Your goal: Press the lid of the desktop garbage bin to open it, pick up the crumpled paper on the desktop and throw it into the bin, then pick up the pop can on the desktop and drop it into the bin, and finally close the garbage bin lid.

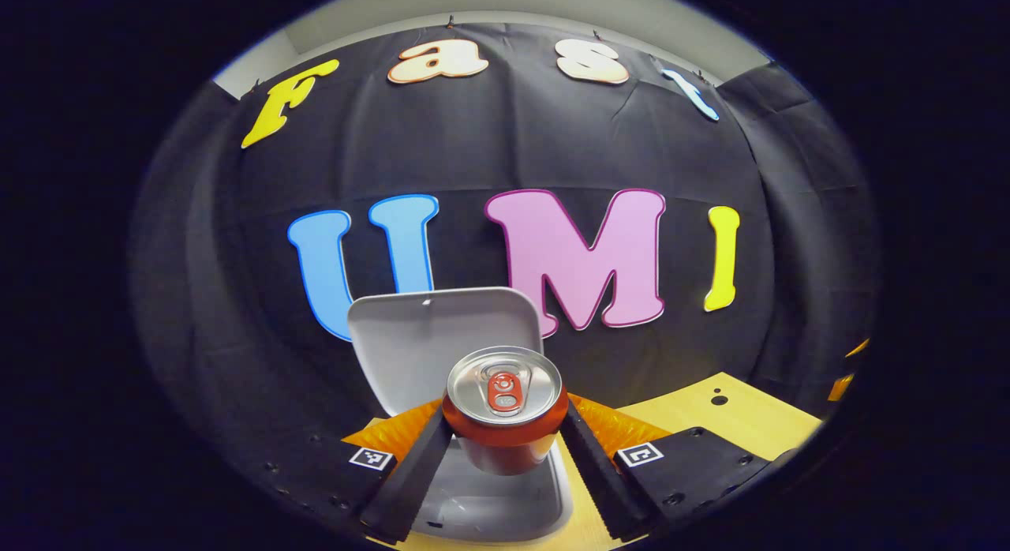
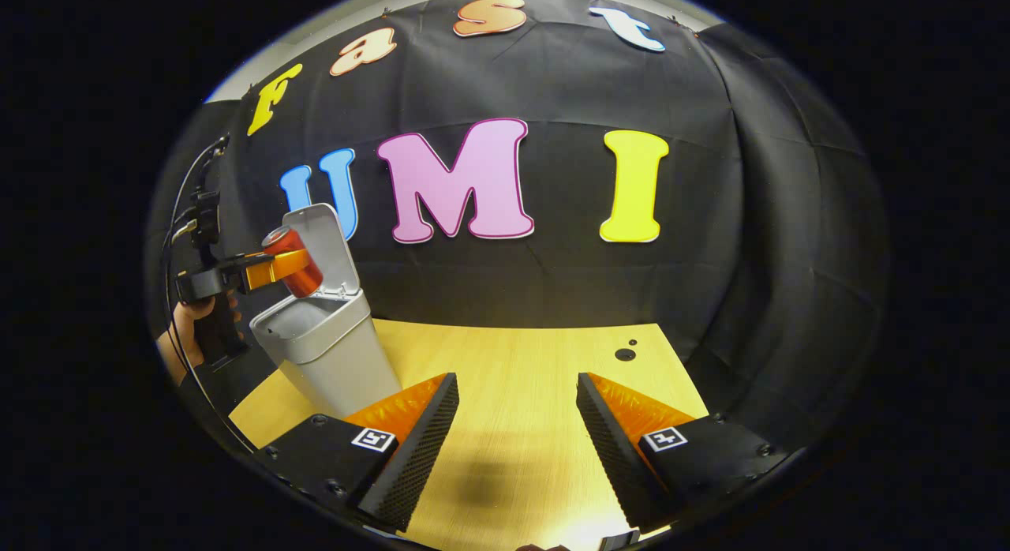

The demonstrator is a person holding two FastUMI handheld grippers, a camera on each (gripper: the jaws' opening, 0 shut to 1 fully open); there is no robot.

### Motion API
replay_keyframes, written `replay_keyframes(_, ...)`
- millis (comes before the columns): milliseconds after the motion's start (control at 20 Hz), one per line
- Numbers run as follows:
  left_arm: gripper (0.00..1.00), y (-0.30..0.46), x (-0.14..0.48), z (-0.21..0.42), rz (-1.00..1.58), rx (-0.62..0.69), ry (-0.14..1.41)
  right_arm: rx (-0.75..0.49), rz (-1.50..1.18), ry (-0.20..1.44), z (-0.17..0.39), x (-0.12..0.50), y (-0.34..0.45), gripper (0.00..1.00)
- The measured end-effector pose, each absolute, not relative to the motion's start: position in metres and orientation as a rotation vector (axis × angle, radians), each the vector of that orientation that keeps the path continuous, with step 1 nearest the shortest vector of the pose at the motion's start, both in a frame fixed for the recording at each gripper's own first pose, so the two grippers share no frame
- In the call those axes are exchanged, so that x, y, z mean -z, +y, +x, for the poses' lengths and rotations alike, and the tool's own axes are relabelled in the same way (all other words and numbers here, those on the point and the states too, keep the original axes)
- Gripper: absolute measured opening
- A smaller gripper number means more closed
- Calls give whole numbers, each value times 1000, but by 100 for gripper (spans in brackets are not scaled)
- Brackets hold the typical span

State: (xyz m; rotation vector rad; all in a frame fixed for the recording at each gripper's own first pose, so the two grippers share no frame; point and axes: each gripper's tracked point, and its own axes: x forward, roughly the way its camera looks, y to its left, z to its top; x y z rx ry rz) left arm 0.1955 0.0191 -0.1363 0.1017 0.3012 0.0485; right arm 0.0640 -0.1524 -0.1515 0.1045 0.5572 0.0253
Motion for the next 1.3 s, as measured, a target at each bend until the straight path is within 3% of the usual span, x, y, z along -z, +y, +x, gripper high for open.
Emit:
replay_keyframes(300, 88, 52, 178, 188, 77, -26, 384, 84, 92, 536, 44, 130, -146, 98)
replay_keyframes(550, 92, 70, 181, 192, 106, -20, 380, 105, 102, 563, 23, 134, -120, 98)
replay_keyframes(650, 96, 73, 160, 194, 99, -28, 318, 102, 73, 562, 18, 130, -113, 98)
replay_keyframes(1050, 95, 85, 37, 224, 153, -22, 56, 23, 99, 491, 58, 86, -71, 98)
replay_keyframes(1300, 94, 84, 19, 259, 141, 26, 16, -48, 66, 373, 95, 38, -41, 98)
